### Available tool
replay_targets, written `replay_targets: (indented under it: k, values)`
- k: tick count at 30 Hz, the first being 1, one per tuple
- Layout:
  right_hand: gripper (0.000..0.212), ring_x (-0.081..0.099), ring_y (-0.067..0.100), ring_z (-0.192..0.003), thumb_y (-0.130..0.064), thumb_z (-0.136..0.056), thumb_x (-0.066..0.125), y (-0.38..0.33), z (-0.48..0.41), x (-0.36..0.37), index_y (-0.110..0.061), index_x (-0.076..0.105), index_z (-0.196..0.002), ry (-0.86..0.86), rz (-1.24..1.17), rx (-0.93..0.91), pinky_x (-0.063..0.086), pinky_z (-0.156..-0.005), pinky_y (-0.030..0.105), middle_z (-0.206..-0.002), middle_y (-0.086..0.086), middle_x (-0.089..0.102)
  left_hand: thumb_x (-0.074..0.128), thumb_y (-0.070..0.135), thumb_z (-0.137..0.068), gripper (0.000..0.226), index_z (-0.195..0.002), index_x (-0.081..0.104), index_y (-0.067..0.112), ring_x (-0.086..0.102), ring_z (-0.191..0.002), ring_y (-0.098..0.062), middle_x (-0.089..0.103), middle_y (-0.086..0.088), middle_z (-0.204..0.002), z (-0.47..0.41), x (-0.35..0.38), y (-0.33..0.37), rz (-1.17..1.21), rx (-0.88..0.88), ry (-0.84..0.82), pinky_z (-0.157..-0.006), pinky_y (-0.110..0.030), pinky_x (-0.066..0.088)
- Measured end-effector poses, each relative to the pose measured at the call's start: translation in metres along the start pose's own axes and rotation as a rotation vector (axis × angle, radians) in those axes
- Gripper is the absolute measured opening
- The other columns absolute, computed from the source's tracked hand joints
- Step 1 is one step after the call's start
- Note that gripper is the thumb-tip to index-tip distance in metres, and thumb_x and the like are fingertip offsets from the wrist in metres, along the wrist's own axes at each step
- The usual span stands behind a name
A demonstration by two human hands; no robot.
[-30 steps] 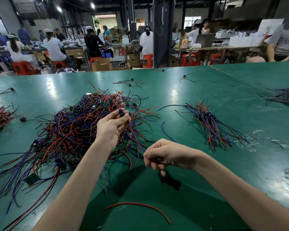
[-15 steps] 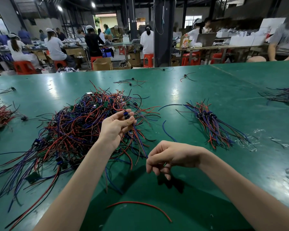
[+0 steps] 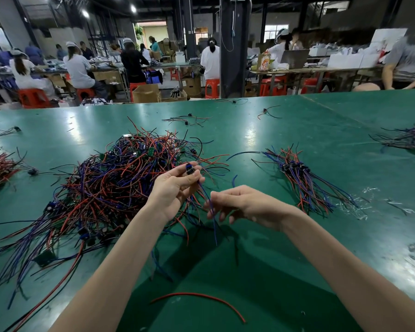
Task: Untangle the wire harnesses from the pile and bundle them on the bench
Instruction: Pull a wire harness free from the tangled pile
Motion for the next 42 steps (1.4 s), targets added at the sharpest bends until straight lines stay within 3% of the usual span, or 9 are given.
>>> replay_targets:
  k: [6, 14, 20, 22, 26, 32, 35, 38, 42]
  values:
    - [0.022, 0.043, 0.003, -0.040, -0.016, -0.091, 0.060, -0.001, -0.008, 0.000, -0.012, 0.070, -0.072, 0.230, -0.165, -0.119, 0.034, -0.040, 0.014, -0.064, 0.002, 0.069, 0.059, -0.012, -0.081, 0.019, -0.092, 0.065, 0.002, 0.068, -0.058, -0.013, 0.072, -0.002, -0.073, 0.007, 0.013, -0.017, -0.090, 0.022, -0.053, -0.054, -0.019, 0.055]
    - [0.016, 0.042, 0.003, -0.037, -0.005, -0.090, 0.059, -0.013, -0.002, -0.025, -0.007, 0.067, -0.076, 0.440, -0.222, -0.199, 0.036, -0.037, 0.015, -0.053, -0.001, 0.063, 0.068, 0.003, -0.069, 0.047, -0.115, 0.061, 0.008, 0.069, -0.087, -0.012, 0.072, -0.004, -0.103, 0.010, 0.020, -0.020, -0.178, 0.005, -0.196, -0.089, -0.031, 0.053]
    - [0.010, 0.052, 0.003, -0.049, -0.006, -0.090, 0.059, -0.052, 0.011, -0.110, -0.003, 0.067, -0.086, 0.721, -0.148, -0.301, 0.040, -0.049, 0.014, -0.066, 0.005, 0.064, 0.067, 0.014, -0.072, 0.041, -0.112, 0.064, 0.012, 0.068, -0.086, -0.015, 0.071, -0.003, -0.105, 0.011, 0.022, -0.025, -0.234, -0.103, -0.242, -0.084, -0.033, 0.055]
    - [0.011, 0.052, 0.006, -0.056, -0.009, -0.090, 0.059, -0.050, 0.013, -0.141, -0.003, 0.067, -0.085, 0.810, -0.122, -0.234, 0.039, -0.051, 0.016, -0.070, 0.006, 0.063, 0.067, 0.016, -0.073, 0.041, -0.114, 0.064, 0.009, 0.067, -0.088, -0.017, 0.072, -0.005, -0.104, 0.011, 0.022, -0.025, -0.249, -0.120, -0.244, -0.084, -0.033, 0.055]
    - [0.010, 0.049, 0.010, -0.052, -0.002, -0.089, 0.058, -0.002, 0.014, -0.180, 0.007, 0.062, -0.091, 0.834, -0.143, 0.167, 0.039, -0.037, 0.015, -0.068, 0.010, 0.059, 0.058, 0.010, -0.090, 0.027, -0.116, 0.063, 0.005, 0.068, -0.086, -0.018, 0.071, -0.007, -0.104, 0.013, 0.020, -0.025, -0.290, -0.133, -0.230, -0.082, -0.031, 0.056]
    - [0.006, 0.045, 0.014, -0.037, 0.007, -0.084, 0.062, 0.059, 0.026, -0.192, 0.011, 0.066, -0.081, 0.934, 0.033, 0.399, 0.035, -0.032, 0.017, -0.035, 0.002, 0.052, 0.056, 0.009, -0.092, 0.020, -0.109, 0.066, 0.008, 0.068, -0.085, -0.015, 0.072, -0.004, -0.102, 0.015, 0.022, -0.026, -0.352, -0.147, -0.231, -0.082, -0.030, 0.055]
    - [0.014, 0.043, 0.014, -0.033, 0.009, -0.087, 0.057, 0.058, 0.025, -0.180, 0.017, 0.062, -0.097, 0.884, -0.050, 0.376, 0.031, -0.031, 0.013, -0.041, 0.008, 0.049, 0.056, 0.008, -0.092, 0.019, -0.107, 0.067, 0.008, 0.068, -0.084, -0.015, 0.073, -0.004, -0.102, 0.014, 0.021, -0.026, -0.360, -0.150, -0.225, -0.081, -0.030, 0.055]
    - [0.024, 0.040, 0.016, -0.049, 0.009, -0.093, 0.046, 0.034, 0.018, -0.174, 0.015, 0.054, -0.115, 0.824, -0.148, 0.232, 0.031, -0.032, 0.013, -0.061, 0.009, 0.045, 0.057, 0.008, -0.092, 0.019, -0.107, 0.067, 0.009, 0.068, -0.083, -0.014, 0.073, -0.004, -0.102, 0.015, 0.020, -0.026, -0.365, -0.151, -0.226, -0.080, -0.029, 0.056]
    - [0.025, 0.044, 0.014, -0.059, 0.006, -0.094, 0.045, -0.010, 0.010, -0.188, 0.000, 0.058, -0.114, 0.862, -0.224, -0.008, 0.041, -0.040, 0.018, -0.078, 0.010, 0.051, 0.057, 0.008, -0.092, 0.018, -0.106, 0.068, 0.009, 0.068, -0.080, -0.013, 0.073, -0.003, -0.100, 0.016, 0.020, -0.025, -0.362, -0.153, -0.227, -0.077, -0.026, 0.057]
Point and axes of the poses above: each hand's wrist, its own z-axis away from the middle knuckle, its own x-axis out of the palm, y = z × x, the point moved 4 cm from there along -z, towards the middle knuckle
